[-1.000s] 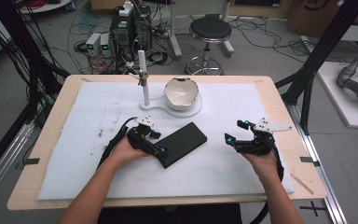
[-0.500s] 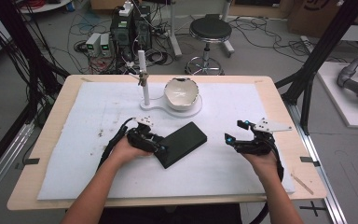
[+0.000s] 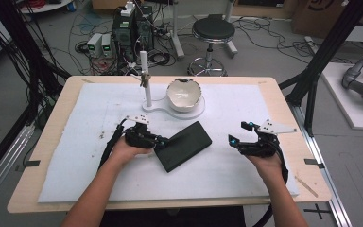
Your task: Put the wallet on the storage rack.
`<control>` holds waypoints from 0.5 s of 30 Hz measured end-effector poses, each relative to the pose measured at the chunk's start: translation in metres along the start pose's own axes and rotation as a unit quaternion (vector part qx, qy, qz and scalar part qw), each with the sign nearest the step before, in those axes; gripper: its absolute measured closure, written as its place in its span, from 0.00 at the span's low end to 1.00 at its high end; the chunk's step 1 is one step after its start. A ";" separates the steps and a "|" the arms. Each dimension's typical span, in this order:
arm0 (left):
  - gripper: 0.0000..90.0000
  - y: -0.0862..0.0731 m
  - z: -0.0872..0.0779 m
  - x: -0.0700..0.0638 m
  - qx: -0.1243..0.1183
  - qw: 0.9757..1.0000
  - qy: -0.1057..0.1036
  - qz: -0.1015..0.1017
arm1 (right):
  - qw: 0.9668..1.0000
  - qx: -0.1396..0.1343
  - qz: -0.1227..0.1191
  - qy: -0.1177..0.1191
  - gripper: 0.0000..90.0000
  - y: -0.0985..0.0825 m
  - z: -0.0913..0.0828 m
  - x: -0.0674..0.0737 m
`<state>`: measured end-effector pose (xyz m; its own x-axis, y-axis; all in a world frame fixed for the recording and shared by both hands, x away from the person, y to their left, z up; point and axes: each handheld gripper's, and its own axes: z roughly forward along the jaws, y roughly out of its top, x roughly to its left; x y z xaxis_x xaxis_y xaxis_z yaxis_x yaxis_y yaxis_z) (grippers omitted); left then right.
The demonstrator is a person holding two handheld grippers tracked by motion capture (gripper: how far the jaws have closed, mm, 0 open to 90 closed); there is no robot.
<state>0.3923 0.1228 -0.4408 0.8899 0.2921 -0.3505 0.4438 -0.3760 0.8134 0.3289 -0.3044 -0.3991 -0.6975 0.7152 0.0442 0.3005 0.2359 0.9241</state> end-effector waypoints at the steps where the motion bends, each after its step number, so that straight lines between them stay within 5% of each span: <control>1: 0.90 0.004 -0.004 -0.006 0.001 1.000 0.002 0.013 | 1.000 0.000 0.002 0.001 0.23 0.000 0.000 0.000; 12: 0.91 0.022 -0.023 -0.037 -0.019 0.997 0.005 0.078 | 1.000 -0.013 0.007 0.021 0.23 0.002 -0.001 0.002; 15: 0.91 0.030 -0.028 -0.050 -0.029 0.994 -0.015 0.102 | 0.999 -0.021 0.011 0.042 0.23 0.004 0.000 0.003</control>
<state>0.3583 0.1215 -0.3862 0.9639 0.1886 -0.1882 0.2477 -0.3738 0.8938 0.3277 -0.3018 -0.3953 -0.7437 0.6617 0.0950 0.2907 0.1922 0.9373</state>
